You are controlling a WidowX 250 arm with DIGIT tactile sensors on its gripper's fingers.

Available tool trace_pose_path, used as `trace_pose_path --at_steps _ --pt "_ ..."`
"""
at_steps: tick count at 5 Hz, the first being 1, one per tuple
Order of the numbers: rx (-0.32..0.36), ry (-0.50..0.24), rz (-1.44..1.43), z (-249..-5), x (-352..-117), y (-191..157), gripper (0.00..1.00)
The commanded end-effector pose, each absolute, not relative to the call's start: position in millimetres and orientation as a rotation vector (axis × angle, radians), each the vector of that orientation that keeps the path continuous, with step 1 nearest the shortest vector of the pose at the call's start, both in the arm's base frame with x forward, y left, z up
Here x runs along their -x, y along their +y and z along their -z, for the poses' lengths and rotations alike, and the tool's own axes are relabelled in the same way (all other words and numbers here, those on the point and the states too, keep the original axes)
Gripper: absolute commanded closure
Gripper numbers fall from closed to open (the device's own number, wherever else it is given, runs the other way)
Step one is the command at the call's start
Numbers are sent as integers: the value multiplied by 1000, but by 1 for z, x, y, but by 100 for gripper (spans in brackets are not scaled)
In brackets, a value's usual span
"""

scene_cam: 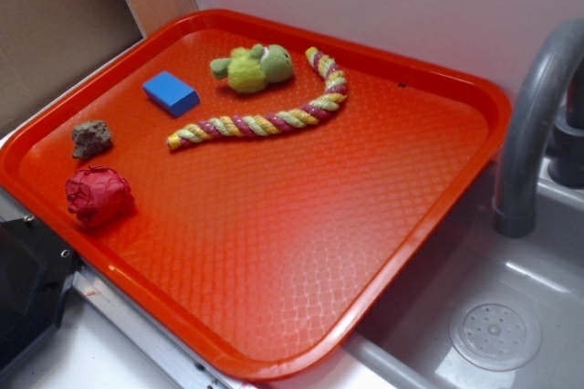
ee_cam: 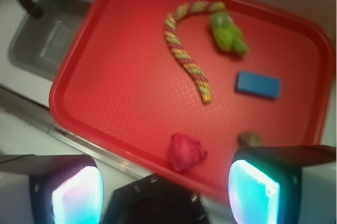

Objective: Grab the rock.

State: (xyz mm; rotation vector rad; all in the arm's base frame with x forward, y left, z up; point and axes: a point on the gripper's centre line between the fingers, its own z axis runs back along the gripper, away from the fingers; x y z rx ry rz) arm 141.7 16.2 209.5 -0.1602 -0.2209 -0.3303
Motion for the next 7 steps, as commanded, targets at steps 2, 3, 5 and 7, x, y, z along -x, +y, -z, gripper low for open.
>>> trace_pose_path --at_steps 2,3,5,7 --pt "25 -178 415 -149 -168 74 0" --pt "-25 -140 403 -130 -173 89 0" --pt "-29 -63 413 -93 -180 102 0" --pt "-85 21 466 -63 -169 99 0"
